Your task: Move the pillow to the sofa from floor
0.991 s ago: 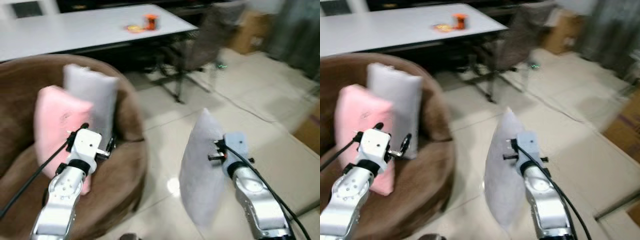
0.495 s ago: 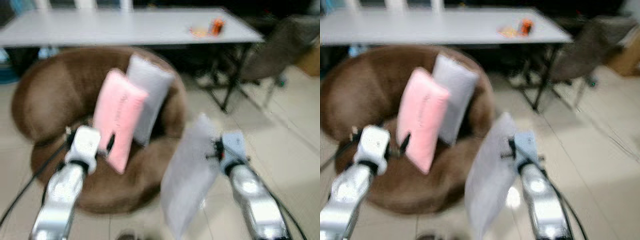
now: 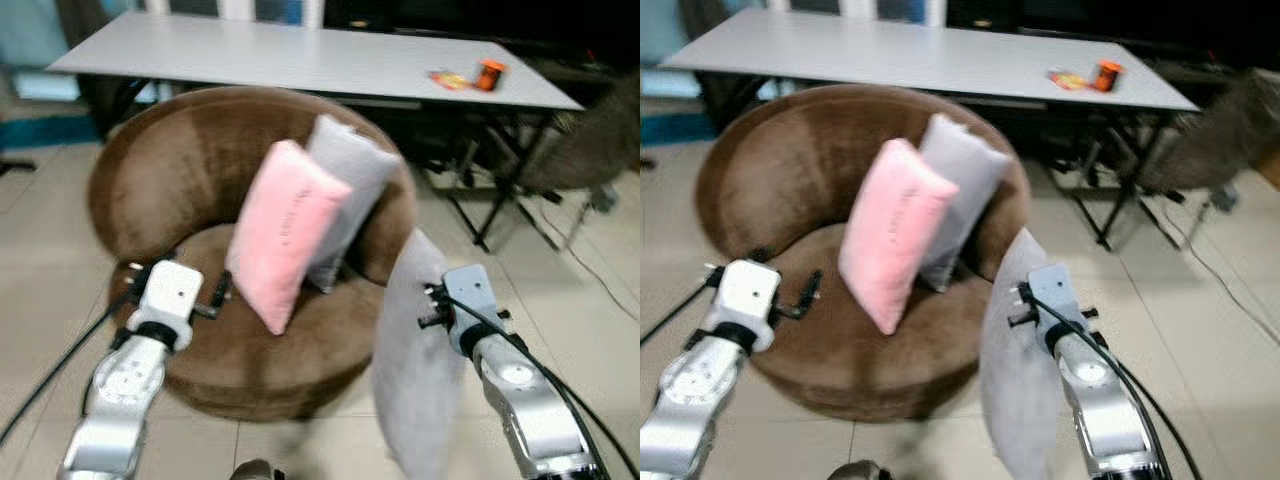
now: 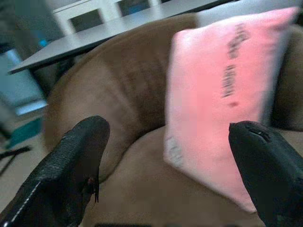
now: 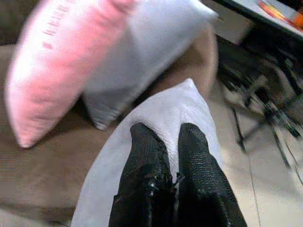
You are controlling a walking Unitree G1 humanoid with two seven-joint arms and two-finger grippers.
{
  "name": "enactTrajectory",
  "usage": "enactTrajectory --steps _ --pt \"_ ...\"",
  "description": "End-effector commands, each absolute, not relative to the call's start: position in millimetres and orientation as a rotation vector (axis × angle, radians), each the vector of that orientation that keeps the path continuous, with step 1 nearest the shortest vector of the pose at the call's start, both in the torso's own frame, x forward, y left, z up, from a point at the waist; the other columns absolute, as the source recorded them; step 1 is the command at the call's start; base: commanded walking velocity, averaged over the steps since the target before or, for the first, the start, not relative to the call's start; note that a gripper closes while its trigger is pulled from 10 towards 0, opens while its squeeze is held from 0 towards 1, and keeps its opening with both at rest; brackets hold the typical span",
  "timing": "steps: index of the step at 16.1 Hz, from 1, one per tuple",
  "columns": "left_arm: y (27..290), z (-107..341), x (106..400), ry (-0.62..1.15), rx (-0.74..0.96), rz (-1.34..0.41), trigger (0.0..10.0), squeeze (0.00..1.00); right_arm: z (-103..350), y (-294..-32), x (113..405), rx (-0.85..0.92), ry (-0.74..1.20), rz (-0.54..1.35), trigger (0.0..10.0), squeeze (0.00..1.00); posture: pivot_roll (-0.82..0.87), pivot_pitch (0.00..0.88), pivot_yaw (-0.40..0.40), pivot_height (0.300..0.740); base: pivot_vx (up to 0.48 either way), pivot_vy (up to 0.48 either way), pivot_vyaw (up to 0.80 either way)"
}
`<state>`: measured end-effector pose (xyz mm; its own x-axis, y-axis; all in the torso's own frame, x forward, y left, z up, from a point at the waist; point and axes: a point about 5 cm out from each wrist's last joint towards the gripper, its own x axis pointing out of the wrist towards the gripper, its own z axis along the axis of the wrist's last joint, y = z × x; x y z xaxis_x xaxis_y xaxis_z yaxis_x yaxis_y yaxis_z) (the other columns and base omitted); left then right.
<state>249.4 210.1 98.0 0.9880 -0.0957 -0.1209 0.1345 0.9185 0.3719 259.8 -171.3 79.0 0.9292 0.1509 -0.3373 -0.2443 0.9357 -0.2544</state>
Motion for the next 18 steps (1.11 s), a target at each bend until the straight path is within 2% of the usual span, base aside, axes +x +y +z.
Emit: enactTrajectory --steps 1,3,6,15,18 --pt "205 100 250 0.085 0.382 -0.139 10.0 0.00 93 -178 264 -0.331 0.253 0.209 10.0 0.00 -0.02 0.000 -0.041 0.740 0.000 0.255 0.80" --pt "204 100 249 0.085 0.380 -0.143 10.0 0.00 94 -186 263 -0.366 0.258 0.208 10.0 0.00 -0.02 0.000 -0.041 0.740 0.000 0.257 0.80" --pt "204 101 249 0.082 0.380 -0.141 10.0 0.00 97 -190 264 -0.324 0.247 0.186 10.0 0.00 -0.02 0.000 -0.047 0.740 0.000 0.254 0.00" --pt "204 103 250 0.081 0.389 -0.146 10.0 0.00 99 -179 263 -0.289 0.230 0.230 10.0 0.00 -0.02 0.000 -0.042 0.740 0.000 0.256 0.00" --pt "203 104 251 0.080 0.389 -0.147 10.0 0.00 112 -177 265 -0.221 0.176 0.268 10.0 0.00 -0.02 0.000 -0.042 0.740 0.000 0.291 0.00"
